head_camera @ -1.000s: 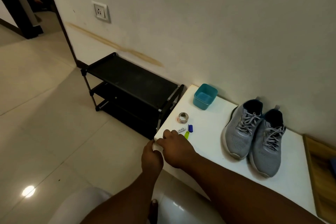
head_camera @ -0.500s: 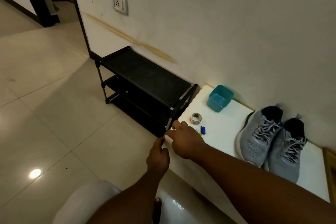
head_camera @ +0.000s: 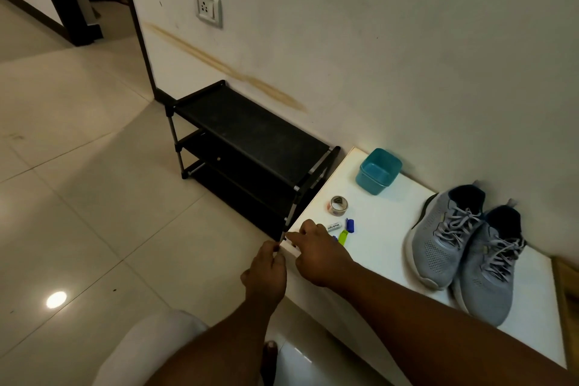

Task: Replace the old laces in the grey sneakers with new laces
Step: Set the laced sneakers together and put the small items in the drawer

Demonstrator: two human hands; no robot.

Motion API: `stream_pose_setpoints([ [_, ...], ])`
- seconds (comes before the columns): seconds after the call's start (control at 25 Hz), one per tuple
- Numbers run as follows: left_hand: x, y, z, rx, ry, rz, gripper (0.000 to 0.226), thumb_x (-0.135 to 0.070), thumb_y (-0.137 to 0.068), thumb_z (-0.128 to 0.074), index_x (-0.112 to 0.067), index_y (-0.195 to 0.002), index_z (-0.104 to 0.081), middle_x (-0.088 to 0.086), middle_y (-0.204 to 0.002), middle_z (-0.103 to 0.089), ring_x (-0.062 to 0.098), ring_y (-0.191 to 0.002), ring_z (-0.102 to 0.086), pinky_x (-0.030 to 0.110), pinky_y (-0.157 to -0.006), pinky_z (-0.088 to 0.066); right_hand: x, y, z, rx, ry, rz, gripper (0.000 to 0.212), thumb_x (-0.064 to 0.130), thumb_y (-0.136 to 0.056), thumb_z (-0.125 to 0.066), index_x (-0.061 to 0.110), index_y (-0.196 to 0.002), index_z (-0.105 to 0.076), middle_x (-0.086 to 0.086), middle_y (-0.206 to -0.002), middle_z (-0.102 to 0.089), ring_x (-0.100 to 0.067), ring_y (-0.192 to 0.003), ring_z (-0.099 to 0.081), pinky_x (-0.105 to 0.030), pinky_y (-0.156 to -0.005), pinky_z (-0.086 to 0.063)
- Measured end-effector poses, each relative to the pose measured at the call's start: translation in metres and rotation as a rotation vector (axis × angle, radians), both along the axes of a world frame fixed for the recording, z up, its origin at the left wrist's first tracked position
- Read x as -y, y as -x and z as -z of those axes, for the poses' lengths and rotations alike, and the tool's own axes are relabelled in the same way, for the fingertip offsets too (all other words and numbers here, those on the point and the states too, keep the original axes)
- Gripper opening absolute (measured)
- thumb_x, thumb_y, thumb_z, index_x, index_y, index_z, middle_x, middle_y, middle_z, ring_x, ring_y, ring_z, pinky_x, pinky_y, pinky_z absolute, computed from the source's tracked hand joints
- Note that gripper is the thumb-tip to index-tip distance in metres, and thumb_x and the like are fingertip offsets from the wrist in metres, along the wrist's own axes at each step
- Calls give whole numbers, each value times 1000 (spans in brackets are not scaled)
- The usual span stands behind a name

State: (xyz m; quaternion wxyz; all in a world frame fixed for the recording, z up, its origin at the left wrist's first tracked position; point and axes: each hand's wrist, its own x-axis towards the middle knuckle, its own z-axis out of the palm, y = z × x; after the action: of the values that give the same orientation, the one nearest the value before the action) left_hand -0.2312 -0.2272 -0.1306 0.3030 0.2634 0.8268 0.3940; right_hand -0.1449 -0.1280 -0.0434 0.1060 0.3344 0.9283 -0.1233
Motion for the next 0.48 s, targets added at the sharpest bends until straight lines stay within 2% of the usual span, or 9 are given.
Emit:
stream_pose_setpoints([
  [0.04,2,-1,-2,-45,17,-16,19,-39,-104,-36,-37,-109,-54,-10,-94,-65,16,-93,-62,41,-96,-34,2,-3,2,-25,6,14,57,26,-95,-61,27,-149,-45,-5,-145,-42,-25,-131,-45,-36,-103,-49],
  [0.12,-2,-1,-13,-57,90,-53,38,-61,-101,-28,-33,-99,-55,-12,-89,-61,17,-92,-62,41,-92,-34,7,-10,6,-94,-9,74,47,28,-96,-59,23,-143,-49,-5,-139,-47,-24,-127,-49,-33,-100,-49],
  [0.24,-13,12,-31,15,318,1,64,-80,-90,-28,-26,-108,-57,-2,-103,-61,25,-103,-59,43,-87,-32,26,-32,9,-160,-29,198,29,30,-99,-54,19,-126,-56,-5,-127,-56,-21,-118,-56,-29,-94,-49],
  [0.28,-15,19,-36,4,392,62,67,-79,-89,-31,-24,-115,-58,3,-113,-62,27,-108,-58,44,-88,-32,35,-42,10,-161,-37,223,26,31,-99,-53,19,-122,-58,-4,-124,-59,-20,-115,-58,-29,-94,-49],
  [0.36,-14,30,-41,-73,507,195,55,-63,-89,-45,-23,-124,-57,7,-128,-61,30,-115,-56,46,-94,-33,56,-70,15,-150,-30,280,29,36,-100,-49,21,-122,-60,-2,-121,-63,-19,-114,-61,-29,-95,-48],
  [0.48,-13,32,-50,-221,627,274,39,-45,-87,-53,-25,-121,-61,6,-127,-62,28,-115,-56,44,-98,-34,83,-112,23,-91,45,350,34,47,-99,-44,25,-118,-62,0,-118,-64,-20,-111,-61,-33,-93,-48],
])
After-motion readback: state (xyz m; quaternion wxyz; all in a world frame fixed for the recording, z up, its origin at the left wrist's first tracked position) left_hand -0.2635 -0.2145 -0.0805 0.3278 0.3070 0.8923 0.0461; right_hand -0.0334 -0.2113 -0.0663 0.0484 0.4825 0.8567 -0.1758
